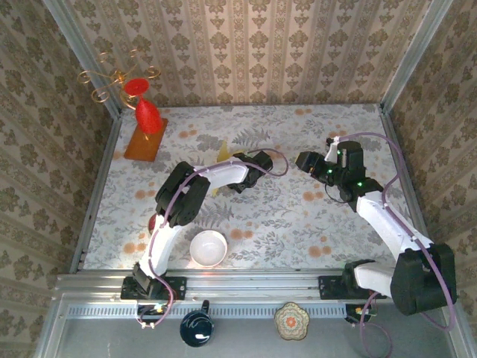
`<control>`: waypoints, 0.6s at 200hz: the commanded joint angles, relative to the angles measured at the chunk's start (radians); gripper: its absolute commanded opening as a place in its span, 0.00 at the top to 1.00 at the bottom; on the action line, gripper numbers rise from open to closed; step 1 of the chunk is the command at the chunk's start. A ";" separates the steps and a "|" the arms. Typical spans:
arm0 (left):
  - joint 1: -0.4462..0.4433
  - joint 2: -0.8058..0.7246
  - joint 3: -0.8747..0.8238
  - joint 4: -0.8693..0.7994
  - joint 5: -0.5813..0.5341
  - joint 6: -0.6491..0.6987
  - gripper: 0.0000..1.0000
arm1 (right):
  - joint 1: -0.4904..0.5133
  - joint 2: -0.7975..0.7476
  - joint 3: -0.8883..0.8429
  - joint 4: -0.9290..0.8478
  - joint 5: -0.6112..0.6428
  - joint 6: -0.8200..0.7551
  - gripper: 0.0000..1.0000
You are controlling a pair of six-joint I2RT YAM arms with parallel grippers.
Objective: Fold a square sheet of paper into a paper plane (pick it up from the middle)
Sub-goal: Turn over the paper at the center of the table.
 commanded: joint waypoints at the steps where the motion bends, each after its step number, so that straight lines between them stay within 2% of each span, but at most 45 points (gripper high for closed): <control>1: -0.007 -0.010 0.016 -0.012 0.053 -0.058 0.79 | -0.006 -0.008 -0.018 0.023 -0.007 0.006 0.41; 28: -0.012 -0.026 0.009 0.010 0.128 -0.075 0.73 | -0.006 -0.002 -0.021 0.022 -0.007 0.012 0.41; 80: -0.032 -0.103 0.007 0.021 0.269 -0.133 0.68 | -0.006 0.004 -0.026 0.030 -0.006 0.023 0.41; 120: -0.048 -0.252 -0.098 0.108 0.526 -0.227 0.63 | -0.006 0.022 -0.025 0.029 -0.001 0.020 0.40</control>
